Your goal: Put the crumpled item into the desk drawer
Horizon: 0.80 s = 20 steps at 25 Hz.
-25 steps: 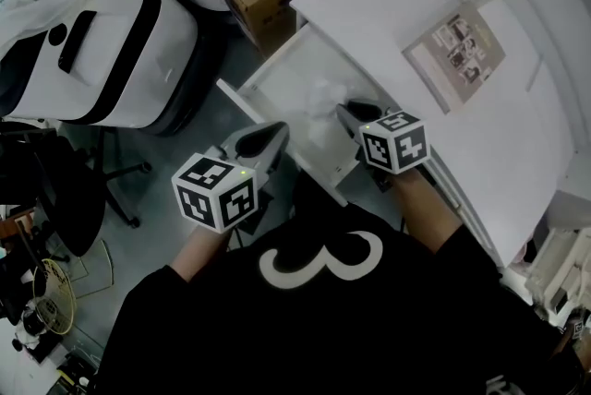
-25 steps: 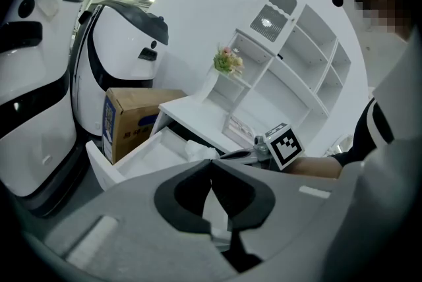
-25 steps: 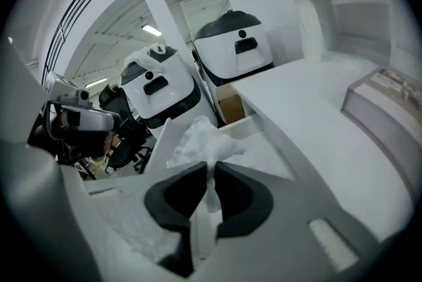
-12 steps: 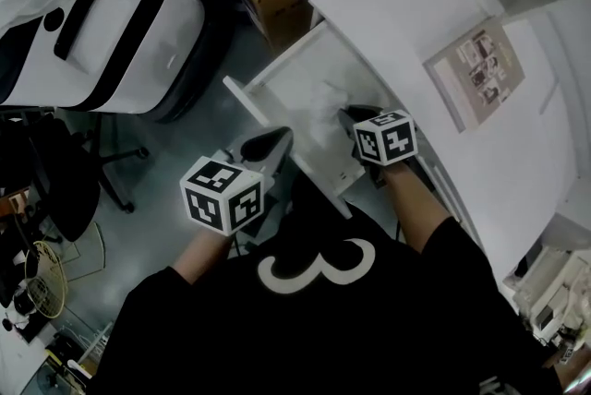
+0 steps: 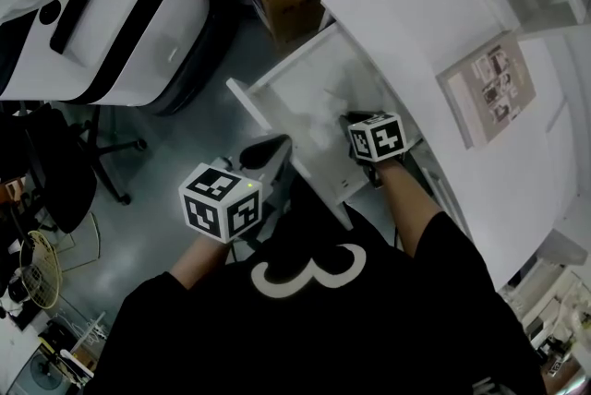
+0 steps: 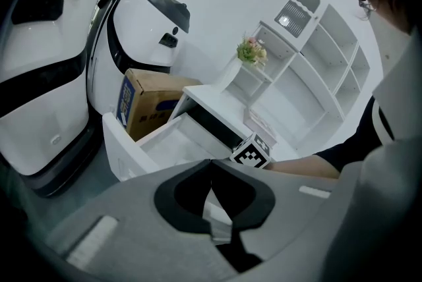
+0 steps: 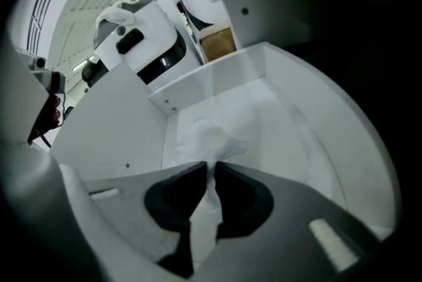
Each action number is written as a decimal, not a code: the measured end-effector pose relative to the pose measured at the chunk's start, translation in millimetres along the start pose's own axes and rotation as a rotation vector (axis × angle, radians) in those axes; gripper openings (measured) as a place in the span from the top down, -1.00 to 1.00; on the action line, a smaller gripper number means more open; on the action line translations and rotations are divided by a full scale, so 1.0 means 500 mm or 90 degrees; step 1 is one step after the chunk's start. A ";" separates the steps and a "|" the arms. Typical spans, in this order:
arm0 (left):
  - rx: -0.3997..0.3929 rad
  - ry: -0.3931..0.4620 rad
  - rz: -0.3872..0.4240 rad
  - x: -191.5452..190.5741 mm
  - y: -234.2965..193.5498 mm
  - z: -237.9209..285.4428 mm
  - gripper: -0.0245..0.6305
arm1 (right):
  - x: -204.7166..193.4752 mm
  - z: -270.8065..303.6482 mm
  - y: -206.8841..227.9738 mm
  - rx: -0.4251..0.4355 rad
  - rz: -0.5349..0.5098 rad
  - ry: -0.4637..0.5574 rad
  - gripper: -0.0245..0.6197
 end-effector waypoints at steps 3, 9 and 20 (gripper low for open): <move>-0.001 -0.001 0.003 0.005 -0.002 0.005 0.90 | -0.002 0.021 0.009 -0.005 0.003 -0.019 0.79; -0.007 -0.003 0.009 0.021 -0.004 0.010 0.90 | -0.003 0.040 0.020 -0.008 0.021 -0.030 0.78; -0.014 -0.006 0.022 0.033 -0.004 0.016 0.90 | -0.007 0.040 0.031 -0.004 0.054 -0.028 0.48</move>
Point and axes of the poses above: the fingertips, and each gripper's own axes: z forward along the fingers, y to its right, x out of its top, the point moved 10 cm from there along -z, backward along the fingers, and after that the axes turned 2 degrees about z, right-handed, at the moved point
